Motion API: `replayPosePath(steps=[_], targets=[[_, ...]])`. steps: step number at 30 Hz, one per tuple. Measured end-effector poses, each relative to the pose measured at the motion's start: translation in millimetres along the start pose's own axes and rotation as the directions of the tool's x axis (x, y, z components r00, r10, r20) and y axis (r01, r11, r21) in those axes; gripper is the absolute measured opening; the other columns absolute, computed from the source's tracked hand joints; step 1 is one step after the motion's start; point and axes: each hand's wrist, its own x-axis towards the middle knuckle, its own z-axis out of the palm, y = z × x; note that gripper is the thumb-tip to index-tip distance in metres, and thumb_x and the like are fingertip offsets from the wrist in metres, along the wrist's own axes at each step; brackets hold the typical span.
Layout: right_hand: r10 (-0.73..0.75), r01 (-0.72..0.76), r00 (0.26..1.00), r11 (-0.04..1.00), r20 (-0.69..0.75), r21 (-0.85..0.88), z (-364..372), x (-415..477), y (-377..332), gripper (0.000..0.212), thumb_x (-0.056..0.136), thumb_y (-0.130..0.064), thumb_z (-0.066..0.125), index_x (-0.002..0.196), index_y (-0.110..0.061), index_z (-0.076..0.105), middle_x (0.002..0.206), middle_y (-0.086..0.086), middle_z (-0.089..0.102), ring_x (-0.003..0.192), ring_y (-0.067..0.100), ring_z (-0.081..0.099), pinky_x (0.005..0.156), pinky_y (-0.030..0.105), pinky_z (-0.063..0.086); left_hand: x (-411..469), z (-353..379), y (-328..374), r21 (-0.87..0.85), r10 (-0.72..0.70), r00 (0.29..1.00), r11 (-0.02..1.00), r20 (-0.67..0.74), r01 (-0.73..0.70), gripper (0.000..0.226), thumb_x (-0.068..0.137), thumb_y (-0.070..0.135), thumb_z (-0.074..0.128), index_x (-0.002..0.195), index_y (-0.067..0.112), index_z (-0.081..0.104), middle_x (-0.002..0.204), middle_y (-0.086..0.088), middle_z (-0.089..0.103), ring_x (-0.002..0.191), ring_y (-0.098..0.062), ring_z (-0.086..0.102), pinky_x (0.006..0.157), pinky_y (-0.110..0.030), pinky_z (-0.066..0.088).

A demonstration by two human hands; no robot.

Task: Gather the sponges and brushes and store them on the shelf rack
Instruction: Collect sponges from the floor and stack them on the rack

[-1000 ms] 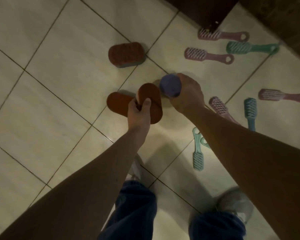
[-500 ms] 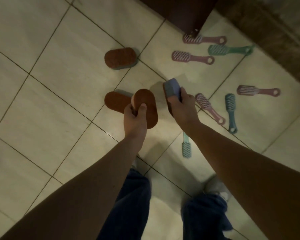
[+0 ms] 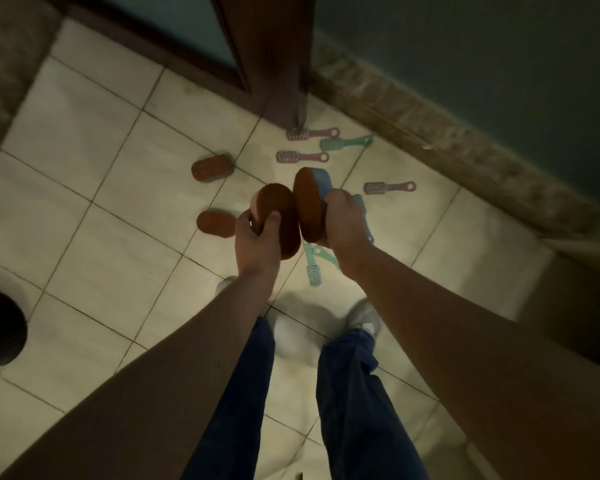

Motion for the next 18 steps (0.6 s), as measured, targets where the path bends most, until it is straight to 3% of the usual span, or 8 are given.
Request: replayPosePath(steps=[3, 7, 10, 15, 18], targets=[[-0.016, 0.015, 1.000, 0.999, 0.025, 0.032, -28.0, -44.8, -26.4, 0.030, 0.098, -0.030, 0.044, 0.118, -0.009, 0.051, 0.095, 0.009, 0.058, 0.090, 0.026, 0.061, 0.085, 0.047, 0.054, -42.8, 0.4, 34.9, 0.023, 0.034, 0.998, 0.999, 0.046, -0.035, 0.042, 0.094, 0.030, 0.057, 0.132, 0.013, 0.049, 0.114, 0.000, 0.060, 0.097, -0.013, 0.056, 0.072, -0.018, 0.041], [-0.064, 0.064, 0.998, 0.997, -0.004, 0.032, -77.1, -104.5, -58.1, 0.036, 0.087, -0.022, 0.064, 0.118, -0.013, 0.048, 0.099, 0.004, 0.060, 0.083, 0.016, 0.062, 0.073, 0.035, 0.056, -103.2, 5.7, 82.1, 0.062, 0.053, 0.993, 0.996, 0.107, -0.060, 0.041, 0.092, 0.029, 0.059, 0.130, 0.014, 0.052, 0.112, 0.000, 0.061, 0.093, -0.012, 0.057, 0.069, -0.016, 0.042], [-0.068, 0.072, 0.996, 0.996, -0.063, 0.050, -117.0, -141.9, -78.8, 0.032, 0.086, -0.020, 0.064, 0.113, -0.014, 0.049, 0.098, 0.005, 0.061, 0.081, 0.017, 0.062, 0.073, 0.037, 0.055, -147.9, 11.7, 113.5, 0.093, 0.060, 0.983, 0.993, 0.174, -0.078, 0.036, 0.092, 0.028, 0.059, 0.125, 0.016, 0.054, 0.109, -0.001, 0.061, 0.095, -0.015, 0.058, 0.076, -0.024, 0.045], [-0.075, 0.089, 0.988, 0.991, -0.136, 0.096, -177.9, -190.0, -101.3, 0.022, 0.091, -0.022, 0.058, 0.111, -0.014, 0.052, 0.094, 0.001, 0.061, 0.083, 0.015, 0.061, 0.065, 0.024, 0.049, -212.2, 24.8, 156.9, 0.144, 0.069, 0.957, 0.983, 0.283, -0.113, 0.036, 0.092, 0.031, 0.057, 0.125, 0.020, 0.054, 0.104, 0.005, 0.057, 0.090, -0.008, 0.055, 0.076, -0.028, 0.045], [-0.098, 0.125, 0.978, 0.981, -0.183, 0.145, -207.5, -214.5, -114.8, 0.015, 0.092, -0.017, 0.055, 0.108, -0.018, 0.053, 0.094, -0.001, 0.062, 0.089, 0.020, 0.062, 0.077, 0.036, 0.055, -244.4, 34.9, 182.6, 0.179, 0.074, 0.944, 0.974, 0.320, -0.137, 0.035, 0.093, 0.033, 0.055, 0.125, 0.019, 0.053, 0.108, 0.001, 0.058, 0.095, -0.017, 0.058, 0.084, -0.034, 0.048]])
